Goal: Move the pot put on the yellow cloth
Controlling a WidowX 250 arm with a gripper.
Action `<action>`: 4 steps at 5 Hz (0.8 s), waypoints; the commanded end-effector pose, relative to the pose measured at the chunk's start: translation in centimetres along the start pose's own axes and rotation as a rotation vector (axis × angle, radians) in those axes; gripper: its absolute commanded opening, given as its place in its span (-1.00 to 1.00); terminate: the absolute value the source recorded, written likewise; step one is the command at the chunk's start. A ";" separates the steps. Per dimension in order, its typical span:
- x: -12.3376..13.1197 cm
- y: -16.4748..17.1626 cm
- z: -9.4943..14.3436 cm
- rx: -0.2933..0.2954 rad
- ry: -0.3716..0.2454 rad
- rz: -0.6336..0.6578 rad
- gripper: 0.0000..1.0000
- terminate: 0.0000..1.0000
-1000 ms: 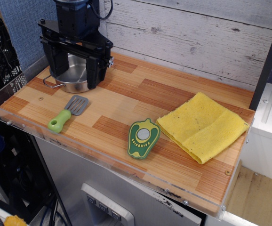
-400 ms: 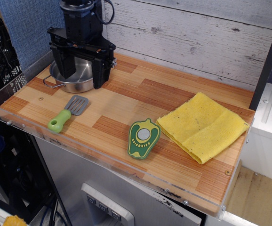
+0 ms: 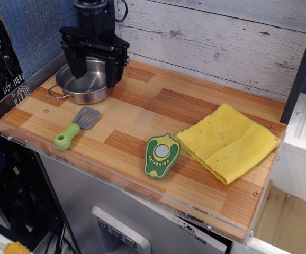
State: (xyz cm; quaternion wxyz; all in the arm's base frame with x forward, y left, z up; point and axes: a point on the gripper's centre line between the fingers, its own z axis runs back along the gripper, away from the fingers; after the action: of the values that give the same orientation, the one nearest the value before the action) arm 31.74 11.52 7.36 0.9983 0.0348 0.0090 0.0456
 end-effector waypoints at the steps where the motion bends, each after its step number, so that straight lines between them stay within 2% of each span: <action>1: 2.3 2.2 -0.7 0.050 -0.021 0.035 1.00 -1.00; 3: 2.9 3.2 -2.8 0.091 0.007 0.037 1.00 -1.00; 4: 3.2 2.4 -4.0 0.108 0.022 0.040 1.00 -1.00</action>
State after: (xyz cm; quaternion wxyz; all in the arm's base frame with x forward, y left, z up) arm 34.13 14.31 2.13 0.9937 0.0806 0.0376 0.0676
